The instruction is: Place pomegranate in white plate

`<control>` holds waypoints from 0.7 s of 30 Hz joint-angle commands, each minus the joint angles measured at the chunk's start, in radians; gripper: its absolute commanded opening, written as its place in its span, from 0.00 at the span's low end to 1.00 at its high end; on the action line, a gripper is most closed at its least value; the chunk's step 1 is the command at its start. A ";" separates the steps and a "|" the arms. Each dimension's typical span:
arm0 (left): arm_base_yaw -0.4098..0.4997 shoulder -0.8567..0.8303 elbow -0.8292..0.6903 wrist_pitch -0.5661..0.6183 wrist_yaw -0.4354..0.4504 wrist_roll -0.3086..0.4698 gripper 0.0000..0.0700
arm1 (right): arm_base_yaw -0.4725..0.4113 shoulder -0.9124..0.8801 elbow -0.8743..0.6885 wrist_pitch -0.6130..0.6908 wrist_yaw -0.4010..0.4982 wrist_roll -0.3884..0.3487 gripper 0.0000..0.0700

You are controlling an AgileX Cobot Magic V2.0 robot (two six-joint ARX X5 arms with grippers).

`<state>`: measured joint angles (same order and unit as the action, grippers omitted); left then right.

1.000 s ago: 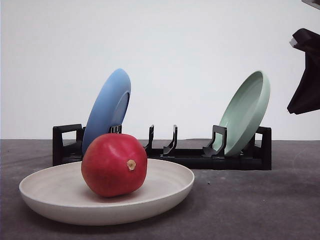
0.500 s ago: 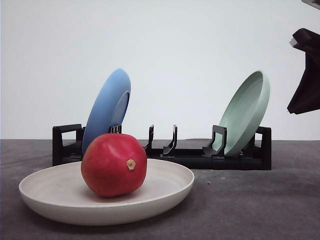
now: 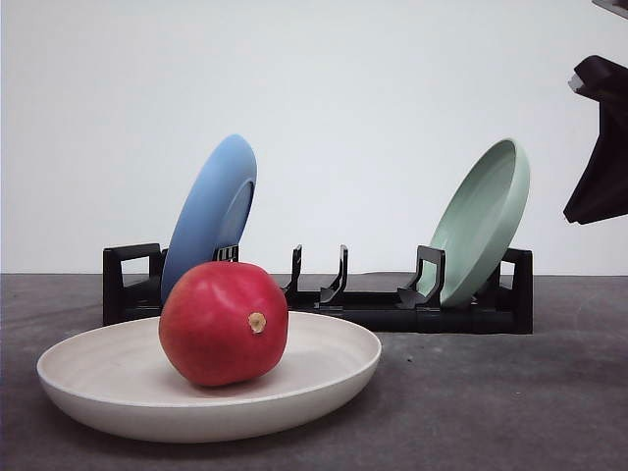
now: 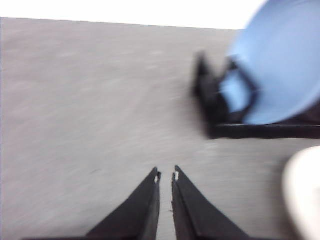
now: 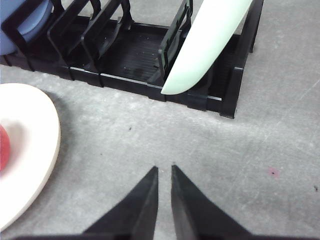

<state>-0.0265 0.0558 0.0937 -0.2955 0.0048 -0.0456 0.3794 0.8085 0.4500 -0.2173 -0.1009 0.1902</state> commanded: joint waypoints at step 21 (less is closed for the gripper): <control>0.015 -0.053 -0.082 0.109 -0.013 0.005 0.04 | 0.004 0.006 0.002 0.015 -0.002 0.005 0.06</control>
<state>-0.0132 0.0036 0.0231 -0.1864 -0.0048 -0.0452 0.3794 0.8085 0.4500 -0.2119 -0.1027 0.1902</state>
